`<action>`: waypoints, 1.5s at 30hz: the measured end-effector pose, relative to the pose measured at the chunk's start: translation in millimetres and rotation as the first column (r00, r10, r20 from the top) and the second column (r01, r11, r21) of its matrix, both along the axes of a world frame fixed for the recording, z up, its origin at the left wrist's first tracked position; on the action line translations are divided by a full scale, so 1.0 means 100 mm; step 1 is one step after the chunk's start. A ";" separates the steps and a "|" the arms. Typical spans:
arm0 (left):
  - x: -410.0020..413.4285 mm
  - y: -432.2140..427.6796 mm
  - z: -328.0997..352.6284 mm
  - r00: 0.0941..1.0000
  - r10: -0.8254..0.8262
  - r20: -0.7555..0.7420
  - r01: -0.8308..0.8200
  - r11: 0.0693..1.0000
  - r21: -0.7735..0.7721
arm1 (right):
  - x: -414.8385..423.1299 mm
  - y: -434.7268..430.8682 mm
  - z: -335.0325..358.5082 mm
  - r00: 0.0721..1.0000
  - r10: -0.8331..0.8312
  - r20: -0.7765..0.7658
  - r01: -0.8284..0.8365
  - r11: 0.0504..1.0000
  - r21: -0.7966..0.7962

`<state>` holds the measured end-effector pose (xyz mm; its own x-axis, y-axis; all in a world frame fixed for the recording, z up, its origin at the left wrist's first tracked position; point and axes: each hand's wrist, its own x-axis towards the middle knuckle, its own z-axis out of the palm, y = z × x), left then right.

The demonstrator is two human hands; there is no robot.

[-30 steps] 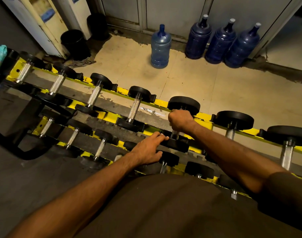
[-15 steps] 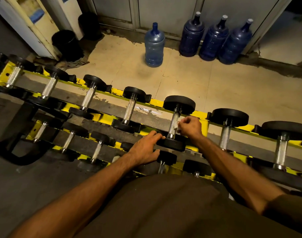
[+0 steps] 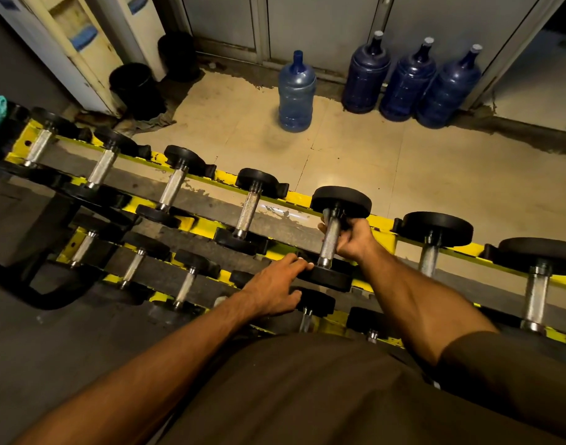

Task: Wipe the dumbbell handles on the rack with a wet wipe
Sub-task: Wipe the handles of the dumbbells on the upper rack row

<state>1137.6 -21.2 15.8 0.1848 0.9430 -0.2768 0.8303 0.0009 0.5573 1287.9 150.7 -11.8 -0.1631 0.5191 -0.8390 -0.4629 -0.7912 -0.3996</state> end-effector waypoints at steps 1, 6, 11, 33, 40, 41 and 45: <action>0.00 0.00 0.00 1.000 0.002 -0.002 -0.002 1.000 0.001 | -0.02 0.01 0.01 0.998 -0.054 -0.027 0.054 0.999 -0.003; 0.00 -0.02 0.01 1.000 0.019 0.016 -0.019 1.000 0.009 | 0.01 -0.04 -0.10 0.970 -0.143 0.198 0.135 0.990 0.050; 0.00 -0.04 0.00 0.999 0.041 0.036 -0.041 0.999 0.007 | 0.07 -0.07 -0.13 0.904 -0.281 0.323 0.203 0.946 0.253; 0.01 -0.03 -0.02 0.999 0.038 0.009 -0.038 0.999 0.000 | -0.05 -0.28 0.01 -0.183 -0.323 0.929 -0.983 0.049 -0.176; 0.00 -0.02 -0.03 1.000 0.011 -0.016 -0.011 1.000 0.014 | -0.43 -0.23 0.25 -0.527 -0.226 0.820 -0.790 -0.226 -0.570; 0.00 -0.03 -0.04 1.000 0.010 -0.018 -0.010 1.000 0.011 | -0.49 -0.24 0.26 -0.547 -0.188 0.816 -0.768 -0.274 -0.579; 0.01 -0.06 -0.07 1.000 0.029 -0.002 -0.029 0.999 0.016 | -0.43 -0.34 0.32 -0.485 -0.108 0.868 -0.769 -0.419 -0.483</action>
<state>1138.6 -27.5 8.8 0.1563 0.9522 -0.2625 0.8312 0.0168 0.5557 1245.2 116.8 19.9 -0.6687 0.5567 -0.4929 0.6674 0.7416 -0.0679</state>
